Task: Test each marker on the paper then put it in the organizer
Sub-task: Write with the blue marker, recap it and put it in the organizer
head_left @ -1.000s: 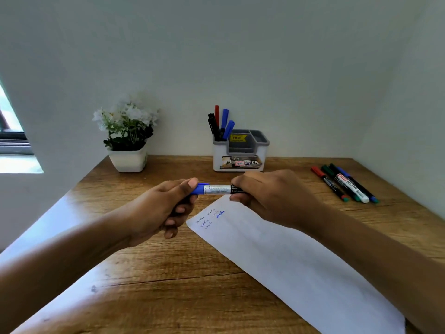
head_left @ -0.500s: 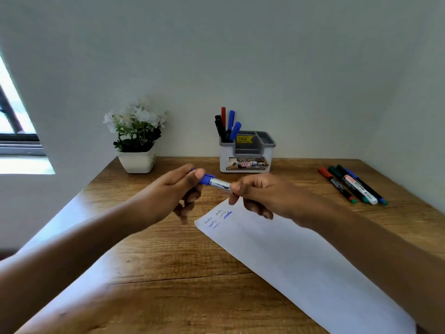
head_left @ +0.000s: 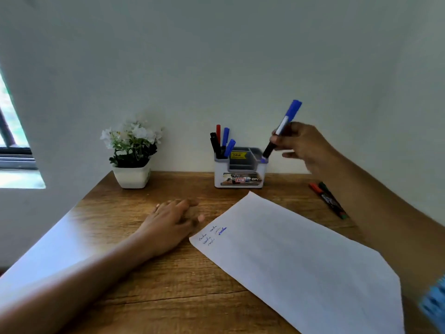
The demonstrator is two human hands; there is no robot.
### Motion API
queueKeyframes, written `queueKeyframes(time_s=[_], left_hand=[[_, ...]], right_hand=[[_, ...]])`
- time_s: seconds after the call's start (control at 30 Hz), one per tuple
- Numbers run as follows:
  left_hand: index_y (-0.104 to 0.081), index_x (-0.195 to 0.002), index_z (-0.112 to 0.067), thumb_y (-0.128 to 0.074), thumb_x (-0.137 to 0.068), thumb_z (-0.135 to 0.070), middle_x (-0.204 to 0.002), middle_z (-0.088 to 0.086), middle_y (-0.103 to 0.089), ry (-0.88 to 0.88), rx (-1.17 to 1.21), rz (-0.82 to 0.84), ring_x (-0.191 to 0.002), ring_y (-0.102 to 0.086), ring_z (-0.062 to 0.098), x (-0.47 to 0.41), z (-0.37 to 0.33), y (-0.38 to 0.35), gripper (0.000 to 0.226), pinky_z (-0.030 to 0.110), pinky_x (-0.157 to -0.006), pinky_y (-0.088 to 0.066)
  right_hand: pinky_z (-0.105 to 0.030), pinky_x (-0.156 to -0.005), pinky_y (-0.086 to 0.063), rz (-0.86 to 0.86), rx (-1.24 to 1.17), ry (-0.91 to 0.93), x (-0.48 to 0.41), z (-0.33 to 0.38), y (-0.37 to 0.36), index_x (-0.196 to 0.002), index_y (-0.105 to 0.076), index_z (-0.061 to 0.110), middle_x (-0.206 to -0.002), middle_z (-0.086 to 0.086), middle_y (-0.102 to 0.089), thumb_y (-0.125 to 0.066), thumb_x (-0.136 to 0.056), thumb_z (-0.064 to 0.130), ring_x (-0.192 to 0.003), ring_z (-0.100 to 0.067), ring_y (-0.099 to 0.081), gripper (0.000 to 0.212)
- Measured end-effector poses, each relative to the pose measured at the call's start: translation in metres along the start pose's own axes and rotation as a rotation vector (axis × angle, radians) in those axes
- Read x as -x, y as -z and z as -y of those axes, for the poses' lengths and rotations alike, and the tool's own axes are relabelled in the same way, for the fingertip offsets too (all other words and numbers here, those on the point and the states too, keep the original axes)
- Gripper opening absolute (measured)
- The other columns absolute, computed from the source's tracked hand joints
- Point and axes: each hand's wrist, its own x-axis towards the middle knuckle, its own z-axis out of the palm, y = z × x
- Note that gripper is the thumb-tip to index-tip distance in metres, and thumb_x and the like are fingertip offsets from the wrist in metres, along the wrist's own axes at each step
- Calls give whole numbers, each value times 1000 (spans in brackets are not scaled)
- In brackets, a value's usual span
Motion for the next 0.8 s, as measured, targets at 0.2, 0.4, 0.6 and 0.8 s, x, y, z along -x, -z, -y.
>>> queueKeyframes(time_s=[0.2, 0.4, 0.6, 0.8], left_hand=[[-14, -146, -42, -27, -90, -63, -159, -11, -4, -26, -158, 114, -146, 3, 12, -4, 2, -5, 61, 41, -119, 1], [-11, -146, -44, -26, -89, -64, -158, -13, -1, -27, -159, 141, -146, 7, 11, -7, 4, -4, 62, 41, -119, 4], [-12, -145, -45, -20, -79, -72, -158, -14, -2, -32, -153, 147, -146, 5, 10, -8, 4, -4, 72, 41, -118, 3], [-11, -145, -45, -19, -77, -77, -158, -14, 0, -26, -167, 152, -145, 7, 9, -7, 5, -4, 76, 42, -118, 4]], right_hand=[[-23, -62, -52, -130, 46, -65, -85, -15, 0, -109, -61, 2, -105, -16, -68, -67, -84, 8, -70, -14, -64, 27], [-30, -67, -54, -100, 234, -75, -121, -31, -21, -106, -59, 3, -105, -19, -68, -69, -82, 14, -70, -18, -64, 28], [-32, -65, -50, -16, 580, -99, -125, -39, -36, -106, -60, 5, -100, -13, -67, -78, -74, 28, -80, -21, -63, 43], [-31, -74, -48, 0, 703, -196, -125, -47, -46, -115, -58, -1, -103, -15, -63, -76, -76, 30, -84, -22, -55, 52]])
